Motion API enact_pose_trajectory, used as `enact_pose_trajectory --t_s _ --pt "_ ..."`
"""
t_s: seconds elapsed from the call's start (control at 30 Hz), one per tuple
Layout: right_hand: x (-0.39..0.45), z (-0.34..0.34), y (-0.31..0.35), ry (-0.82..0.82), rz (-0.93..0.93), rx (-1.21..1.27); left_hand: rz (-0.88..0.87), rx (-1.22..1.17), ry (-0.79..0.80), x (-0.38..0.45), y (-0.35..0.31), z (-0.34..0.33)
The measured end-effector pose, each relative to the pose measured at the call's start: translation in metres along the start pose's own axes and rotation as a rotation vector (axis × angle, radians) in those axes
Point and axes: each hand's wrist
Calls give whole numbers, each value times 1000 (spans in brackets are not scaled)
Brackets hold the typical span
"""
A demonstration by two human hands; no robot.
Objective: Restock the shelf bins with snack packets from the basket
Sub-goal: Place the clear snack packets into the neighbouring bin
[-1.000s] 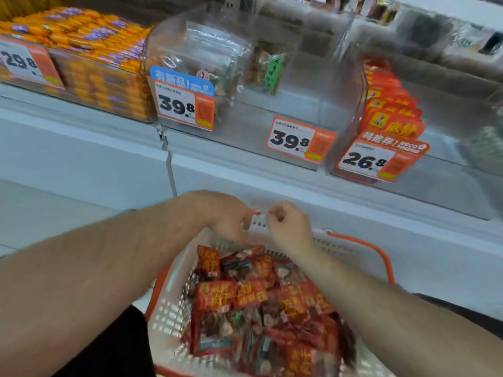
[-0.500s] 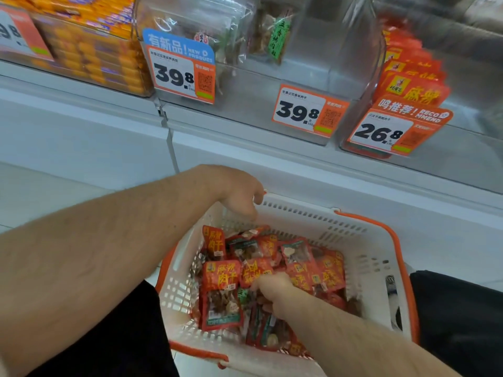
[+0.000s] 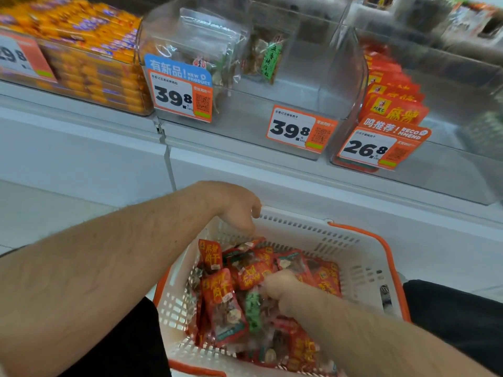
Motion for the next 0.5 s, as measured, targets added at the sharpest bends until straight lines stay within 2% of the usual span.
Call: enact_pose_trajectory --t_s 0.07,0.13,0.23,0.27,0.4,0.5 --pt "-9 31 11 3 111 -203 -22 -23 -19 -1 0 4" --pt "-23 63 23 -23 150 -236 -46 -65 -33 0 -1 6" --pt "-48 101 43 -31 238 -603 -98 -193 -59 -2 -3 8" --pt "-55 111 50 -27 249 -649 -111 -246 -66 -1 -4 8" --pt "-77 137 77 -9 382 -585 -158 -464 -79 -5 -11 8" --pt "-91 146 92 3 487 -290 -230 -613 -122 -3 -8 10"
Point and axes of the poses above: each hand's wrist, its own x-axis towards the middle knuckle, its own z-axis out of the back of the hand, y = z × x, and after that the axes turned 3 degrees about x, right-handed
